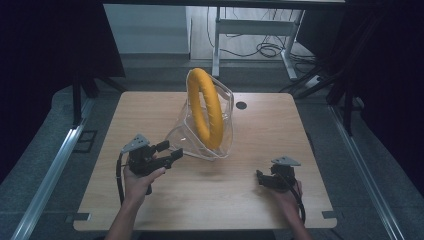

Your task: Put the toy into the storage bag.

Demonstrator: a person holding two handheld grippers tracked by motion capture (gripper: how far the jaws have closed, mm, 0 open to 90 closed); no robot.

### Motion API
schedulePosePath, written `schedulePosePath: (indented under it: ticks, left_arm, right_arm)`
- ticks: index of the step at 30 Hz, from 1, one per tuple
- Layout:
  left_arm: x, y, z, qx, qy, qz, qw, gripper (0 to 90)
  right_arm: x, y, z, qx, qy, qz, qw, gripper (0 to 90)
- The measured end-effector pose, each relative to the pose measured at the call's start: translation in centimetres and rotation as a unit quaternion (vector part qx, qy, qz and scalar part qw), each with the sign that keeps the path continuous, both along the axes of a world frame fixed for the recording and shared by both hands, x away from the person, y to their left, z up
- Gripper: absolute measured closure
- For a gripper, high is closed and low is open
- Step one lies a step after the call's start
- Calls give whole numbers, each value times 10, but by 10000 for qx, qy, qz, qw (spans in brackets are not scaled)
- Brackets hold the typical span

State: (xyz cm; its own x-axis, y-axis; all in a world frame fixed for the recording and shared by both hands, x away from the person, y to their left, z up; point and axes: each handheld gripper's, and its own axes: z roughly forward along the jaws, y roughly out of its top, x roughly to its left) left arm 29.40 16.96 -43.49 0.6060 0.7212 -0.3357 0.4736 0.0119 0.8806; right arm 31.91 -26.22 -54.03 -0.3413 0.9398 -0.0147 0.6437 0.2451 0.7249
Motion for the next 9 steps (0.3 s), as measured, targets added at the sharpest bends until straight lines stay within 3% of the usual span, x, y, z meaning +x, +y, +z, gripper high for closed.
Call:
schedulePosePath:
  ticks: [5, 9]
  left_arm:
    - [1, 0, -6, -126, 137, 15, 9998, 304]
    - [2, 0, -7, -57, 140, 113, 9998, 300]
  right_arm:
    - [0, 0, 0, -2, -2, 1, 10000, 182]
    - [0, 0, 0, -15, -27, -5, 10000, 184]
